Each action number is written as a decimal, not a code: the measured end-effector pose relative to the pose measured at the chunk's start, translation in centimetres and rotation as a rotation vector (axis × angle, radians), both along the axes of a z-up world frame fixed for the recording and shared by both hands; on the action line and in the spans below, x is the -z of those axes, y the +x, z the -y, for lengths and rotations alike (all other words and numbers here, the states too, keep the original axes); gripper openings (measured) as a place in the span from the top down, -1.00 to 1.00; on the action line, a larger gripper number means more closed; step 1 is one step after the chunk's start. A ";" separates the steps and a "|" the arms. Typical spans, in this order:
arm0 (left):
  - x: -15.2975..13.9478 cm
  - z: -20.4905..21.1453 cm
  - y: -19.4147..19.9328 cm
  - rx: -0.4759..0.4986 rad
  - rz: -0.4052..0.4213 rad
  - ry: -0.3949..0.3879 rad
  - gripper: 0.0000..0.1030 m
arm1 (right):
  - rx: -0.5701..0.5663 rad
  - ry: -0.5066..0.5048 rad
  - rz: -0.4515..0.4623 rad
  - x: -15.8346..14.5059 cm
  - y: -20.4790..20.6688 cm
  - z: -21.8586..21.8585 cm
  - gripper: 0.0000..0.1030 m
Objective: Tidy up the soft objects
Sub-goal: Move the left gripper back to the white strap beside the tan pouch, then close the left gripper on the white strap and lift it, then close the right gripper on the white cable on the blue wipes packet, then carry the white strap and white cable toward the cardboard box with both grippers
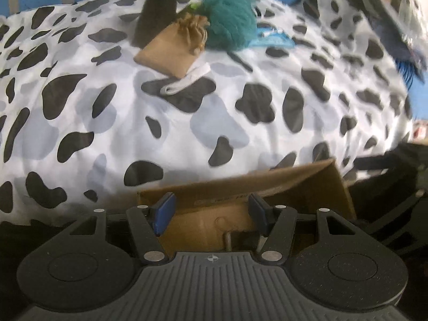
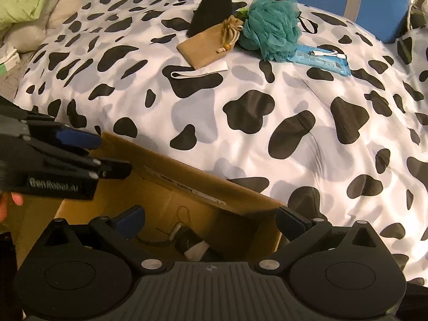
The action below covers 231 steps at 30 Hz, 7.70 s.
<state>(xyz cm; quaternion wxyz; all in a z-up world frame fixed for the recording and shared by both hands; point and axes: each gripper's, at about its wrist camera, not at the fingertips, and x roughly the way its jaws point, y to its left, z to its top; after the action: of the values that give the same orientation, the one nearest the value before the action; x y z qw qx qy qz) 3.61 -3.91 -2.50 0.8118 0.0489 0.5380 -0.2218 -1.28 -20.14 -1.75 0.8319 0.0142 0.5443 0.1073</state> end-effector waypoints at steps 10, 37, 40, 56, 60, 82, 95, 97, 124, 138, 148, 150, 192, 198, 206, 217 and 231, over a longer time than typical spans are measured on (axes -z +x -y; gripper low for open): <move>-1.3 -0.2 -0.2 0.010 0.047 -0.039 -0.14 | 0.098 0.006 0.113 -3.9 -0.2 1.2 -1.00; -3.0 0.3 -0.6 0.036 0.213 -0.059 -0.14 | 0.416 0.139 0.203 -4.0 0.8 7.6 -1.00; -3.2 0.4 -0.3 0.010 0.244 -0.009 -0.14 | 0.416 0.178 0.213 -4.5 1.1 8.1 -1.00; -0.2 2.4 5.4 0.074 0.283 0.075 -0.14 | 0.299 0.068 0.261 -3.7 5.9 8.7 -1.00; 0.7 3.5 7.1 0.145 0.314 0.100 -0.14 | 0.248 -0.024 0.277 -3.2 7.3 8.5 -1.00; 5.5 5.3 14.2 0.296 0.168 0.101 0.60 | 0.340 -0.053 0.255 -2.2 10.2 12.1 -1.00; 2.0 5.5 11.6 0.309 0.110 0.099 0.76 | 0.357 -0.063 0.255 -1.9 10.2 12.4 -1.00; 0.8 5.3 10.8 0.311 0.132 0.089 0.75 | 0.353 -0.065 0.256 -1.9 10.2 12.3 -1.00; -3.8 2.4 11.5 0.139 0.123 -0.170 0.75 | 0.300 -0.050 0.305 0.4 15.8 12.1 -0.97; -4.4 3.4 11.2 0.170 0.177 -0.118 0.75 | 0.281 -0.064 0.327 3.4 21.1 12.9 -0.64; -5.2 3.5 11.6 0.168 0.189 -0.140 0.75 | 0.350 -0.029 0.276 5.8 24.8 13.9 -0.53; -5.2 3.4 11.7 0.166 0.188 -0.146 0.75 | 0.369 -0.037 0.268 6.5 25.3 14.2 -0.51; -4.7 4.3 11.3 0.164 0.168 -0.131 0.75 | 0.422 -0.124 0.321 1.3 20.1 13.7 0.88; -5.1 3.8 10.0 0.144 0.195 -0.136 0.75 | 0.410 -0.084 0.324 -0.1 16.1 12.7 0.88; -5.3 2.7 7.7 0.112 0.208 -0.144 0.75 | 0.371 -0.014 0.343 -2.1 10.7 10.9 0.88; -4.6 2.1 3.5 0.141 0.179 -0.088 0.75 | 0.272 0.079 0.317 -3.4 5.2 7.0 0.88; -2.6 0.5 -0.6 0.108 0.092 0.010 0.75 | 0.142 0.129 0.186 -2.6 0.8 3.3 0.88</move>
<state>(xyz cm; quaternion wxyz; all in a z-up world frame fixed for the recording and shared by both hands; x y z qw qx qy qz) 3.05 -4.44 0.09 0.8221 0.0921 0.4980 -0.2601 -0.47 -23.41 0.86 0.8817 0.0965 0.4543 0.0837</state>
